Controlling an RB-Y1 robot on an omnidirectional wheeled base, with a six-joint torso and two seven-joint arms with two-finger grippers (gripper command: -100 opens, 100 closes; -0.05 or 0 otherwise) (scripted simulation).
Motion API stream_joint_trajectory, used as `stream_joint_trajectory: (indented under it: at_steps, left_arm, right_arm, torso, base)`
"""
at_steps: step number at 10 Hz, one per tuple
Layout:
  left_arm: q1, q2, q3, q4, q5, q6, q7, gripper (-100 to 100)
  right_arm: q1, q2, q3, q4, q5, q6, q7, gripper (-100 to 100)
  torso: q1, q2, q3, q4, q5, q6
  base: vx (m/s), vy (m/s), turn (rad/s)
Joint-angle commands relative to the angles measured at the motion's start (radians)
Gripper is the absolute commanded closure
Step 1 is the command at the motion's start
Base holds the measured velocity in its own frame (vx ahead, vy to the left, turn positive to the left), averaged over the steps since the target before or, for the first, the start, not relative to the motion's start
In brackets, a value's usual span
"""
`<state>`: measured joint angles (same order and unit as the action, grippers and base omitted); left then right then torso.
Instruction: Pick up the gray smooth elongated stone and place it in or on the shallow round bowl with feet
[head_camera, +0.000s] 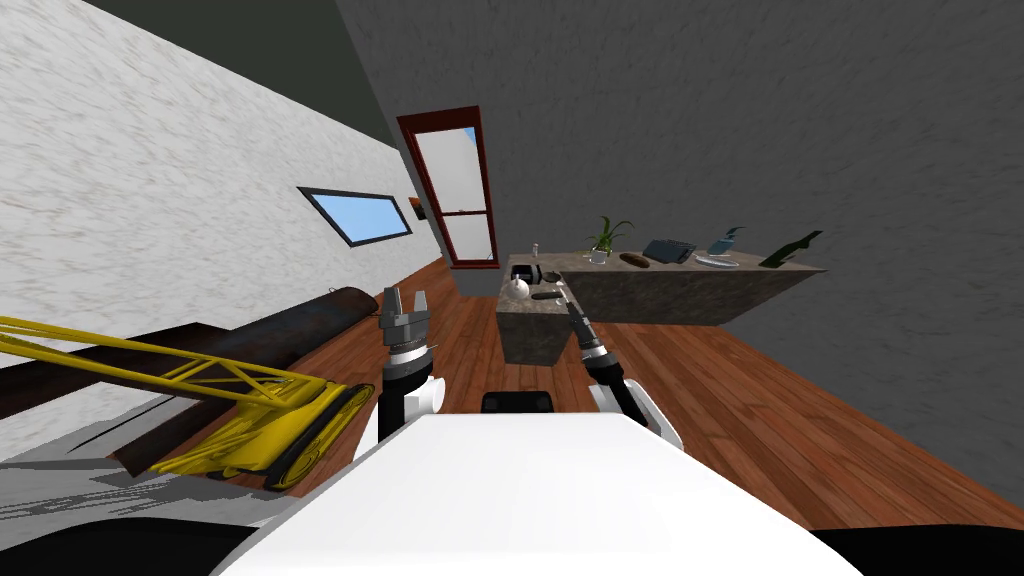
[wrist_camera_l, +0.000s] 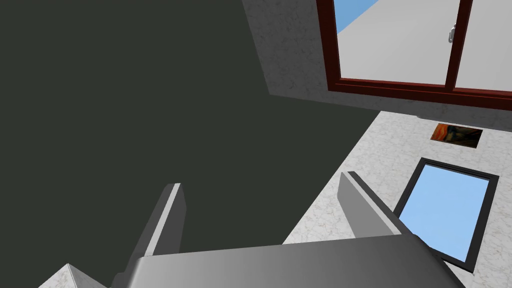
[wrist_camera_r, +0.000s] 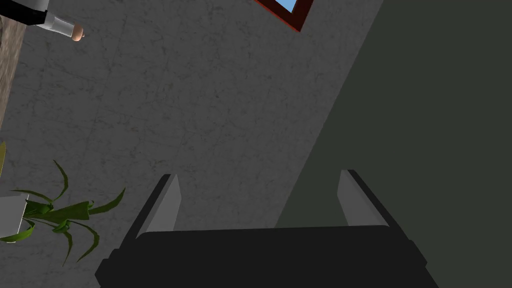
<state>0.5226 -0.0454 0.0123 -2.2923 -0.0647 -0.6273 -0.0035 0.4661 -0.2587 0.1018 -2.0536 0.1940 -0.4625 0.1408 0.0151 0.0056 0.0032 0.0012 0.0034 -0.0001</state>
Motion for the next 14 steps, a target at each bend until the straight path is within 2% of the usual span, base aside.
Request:
stream_joint_trajectory:
  at_steps: [1,2,3,5,6,7,8,9,10,11,12,13,14]
  left_arm:
    - [0.0,0.0,0.0,0.0,0.0,0.0,0.0,0]
    - [0.0,0.0,0.0,0.0,0.0,0.0,0.0,0]
    - [0.0,0.0,0.0,0.0,0.0,0.0,0.0,0]
    - [0.0,0.0,0.0,0.0,0.0,0.0,0.0,0]
    - [0.0,0.0,0.0,0.0,0.0,0.0,0.0,0]
    - [0.0,0.0,0.0,0.0,0.0,0.0,0.0,0]
    - [0.0,0.0,0.0,0.0,0.0,0.0,0.0,0]
    - [0.0,0.0,0.0,0.0,0.0,0.0,0.0,0]
    - [0.0,0.0,0.0,0.0,0.0,0.0,0.0,0]
    - [0.0,0.0,0.0,0.0,0.0,0.0,0.0,0]
    - [0.0,0.0,0.0,0.0,0.0,0.0,0.0,0]
    - [0.0,0.0,0.0,0.0,0.0,0.0,0.0,0]
    - [0.0,0.0,0.0,0.0,0.0,0.0,0.0,0]
  right_arm:
    - [-0.001,-0.029,0.013,0.022,0.021,-0.001,0.016,-100]
    - [-0.002,-0.063,0.026,0.056,0.053,-0.002,0.034,-100]
    - [-0.002,-0.072,0.026,0.056,0.053,-0.002,0.034,-100]
    - [-0.004,-0.141,0.053,0.122,0.119,-0.007,0.07,-100]
    - [-0.004,-0.161,0.053,0.13,0.122,-0.007,0.07,-100]
    - [-0.005,-0.197,0.066,0.164,0.158,-0.01,0.088,-100]
    - [-0.005,-0.208,0.066,0.17,0.158,-0.01,0.088,-100]
    - [-0.008,-0.244,0.077,0.212,0.195,-0.013,0.106,-100]
    - [-0.008,-0.256,0.077,0.212,0.195,-0.013,0.106,-100]
    - [-0.012,-0.291,0.087,0.256,0.232,-0.016,0.123,-100]
    - [-0.012,-0.306,0.087,0.256,0.232,-0.016,0.123,-100]
    - [-0.017,-0.344,0.095,0.29,0.27,-0.019,0.139,-100]
    - [-0.017,-0.358,0.095,0.301,0.27,-0.019,0.139,-100]
  torso:
    - [0.0,0.0,0.0,0.0,0.0,0.0]
    - [-0.001,0.0,0.0,0.0,0.0,0.0]
    - [-0.001,0.0,0.0,0.0,0.0,0.0]
    - [-0.004,-0.003,-0.002,-0.001,-0.001,0.0]
    - [0.002,-0.003,-0.002,-0.001,0.0,0.0]
    - [0.0,-0.002,-0.001,0.0,0.0,0.0]
    - [0.0,-0.002,-0.001,0.0,0.0,0.0]
    - [-0.004,-0.004,-0.002,0.0,0.0,0.0]
    - [-0.004,-0.005,-0.003,-0.001,-0.001,0.0]
    - [-0.006,-0.006,-0.003,-0.001,-0.001,0.0]
    - [-0.004,-0.007,-0.004,-0.001,-0.001,0.0]
    - [-0.007,-0.007,-0.004,-0.001,-0.001,0.0]
    - [-0.006,-0.008,-0.004,-0.001,-0.001,0.0]
  base:
    - [-0.096,0.203,-0.018]
    - [-0.08,0.201,-0.004]
    - [-0.06,0.147,-0.009]
    - [-0.037,0.228,0.01]
    - [-0.064,0.22,-0.014]
    - [-0.076,0.223,0.024]
    - [-0.027,0.155,-0.002]
    - [-0.007,0.17,0.036]
    - [-0.006,0.147,0.006]
    - [0.009,0.179,0.035]
    - [0.007,0.127,0.006]
    - [0.034,0.143,0.05]
    - [0.023,0.131,0.013]
